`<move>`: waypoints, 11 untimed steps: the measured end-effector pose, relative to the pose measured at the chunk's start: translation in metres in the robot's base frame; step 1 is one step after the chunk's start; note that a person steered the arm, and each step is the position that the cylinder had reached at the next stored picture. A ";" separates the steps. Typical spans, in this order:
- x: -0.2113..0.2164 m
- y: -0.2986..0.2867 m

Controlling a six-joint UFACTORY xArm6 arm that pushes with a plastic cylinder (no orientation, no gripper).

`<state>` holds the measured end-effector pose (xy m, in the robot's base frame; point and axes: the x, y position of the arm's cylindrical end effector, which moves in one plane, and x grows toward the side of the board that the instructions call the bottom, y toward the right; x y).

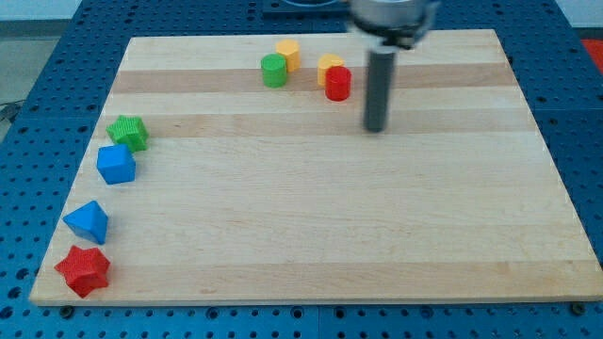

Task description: Separate red circle and the yellow heart

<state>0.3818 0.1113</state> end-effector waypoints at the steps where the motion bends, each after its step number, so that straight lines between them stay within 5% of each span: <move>1: -0.047 0.006; 3: -0.099 -0.025; 9: -0.077 -0.107; 11: -0.074 -0.073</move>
